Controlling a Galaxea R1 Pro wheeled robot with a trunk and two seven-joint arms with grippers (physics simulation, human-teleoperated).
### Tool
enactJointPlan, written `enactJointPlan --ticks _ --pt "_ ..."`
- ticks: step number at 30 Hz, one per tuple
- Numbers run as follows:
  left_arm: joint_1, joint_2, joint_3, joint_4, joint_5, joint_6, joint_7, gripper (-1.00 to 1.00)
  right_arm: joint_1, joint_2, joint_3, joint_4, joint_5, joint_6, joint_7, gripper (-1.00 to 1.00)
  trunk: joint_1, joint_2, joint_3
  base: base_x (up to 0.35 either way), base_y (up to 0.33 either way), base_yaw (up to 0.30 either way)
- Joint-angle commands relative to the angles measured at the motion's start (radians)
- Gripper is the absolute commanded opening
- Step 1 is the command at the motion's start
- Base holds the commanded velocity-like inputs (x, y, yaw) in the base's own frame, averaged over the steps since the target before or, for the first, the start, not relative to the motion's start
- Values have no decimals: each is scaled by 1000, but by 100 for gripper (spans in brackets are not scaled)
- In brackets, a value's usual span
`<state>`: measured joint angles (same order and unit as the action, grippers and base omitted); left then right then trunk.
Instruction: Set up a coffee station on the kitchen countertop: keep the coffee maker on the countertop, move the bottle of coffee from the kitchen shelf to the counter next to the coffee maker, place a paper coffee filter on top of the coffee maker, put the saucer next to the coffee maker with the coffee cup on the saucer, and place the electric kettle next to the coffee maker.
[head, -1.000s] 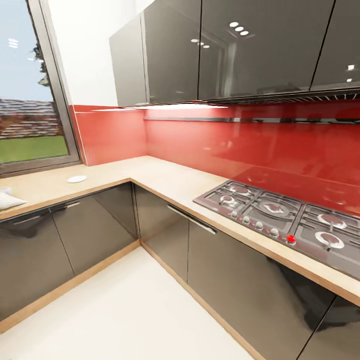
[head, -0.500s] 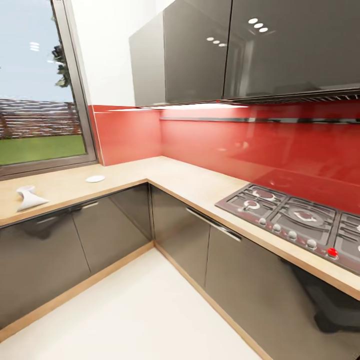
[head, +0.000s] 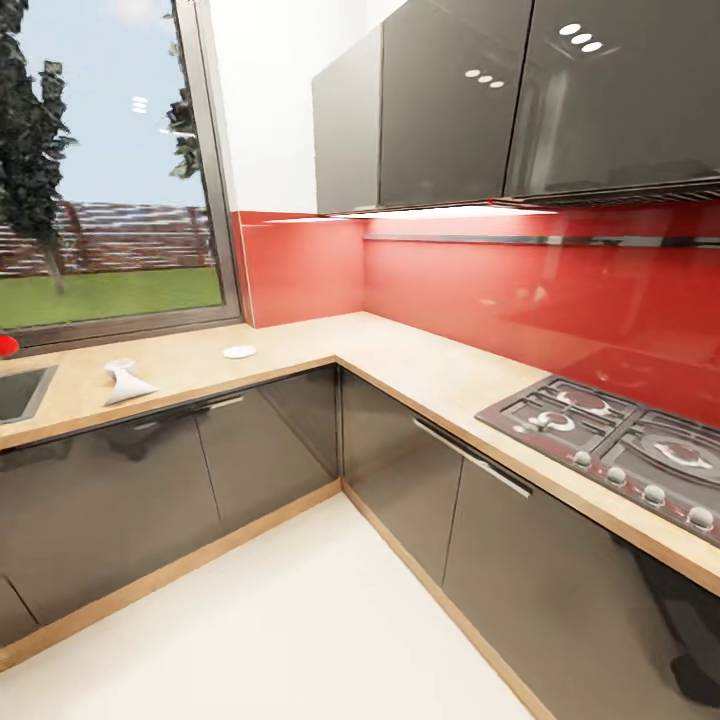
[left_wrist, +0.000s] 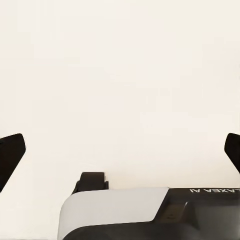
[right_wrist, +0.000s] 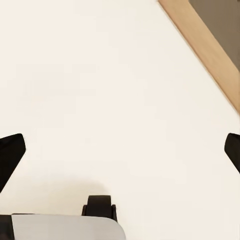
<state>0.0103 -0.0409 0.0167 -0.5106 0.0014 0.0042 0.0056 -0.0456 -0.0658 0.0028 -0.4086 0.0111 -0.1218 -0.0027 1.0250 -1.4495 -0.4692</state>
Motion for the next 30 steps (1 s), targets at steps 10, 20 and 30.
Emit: enactJointPlan --ticks 10,20,30 --pt "0 -1 2 -2 0 0 1 100 3 0 1 32 36 -1 2 100 0 0 -1 93 197 86" --pt "0 -1 2 -2 0 0 1 100 4 1 2 45 104 -2 1 100 0 0 -1 143 277 106" --pt "0 -1 2 -2 0 0 1 100 4 1 2 45 106 -2 1 100 0 0 -1 208 243 260"
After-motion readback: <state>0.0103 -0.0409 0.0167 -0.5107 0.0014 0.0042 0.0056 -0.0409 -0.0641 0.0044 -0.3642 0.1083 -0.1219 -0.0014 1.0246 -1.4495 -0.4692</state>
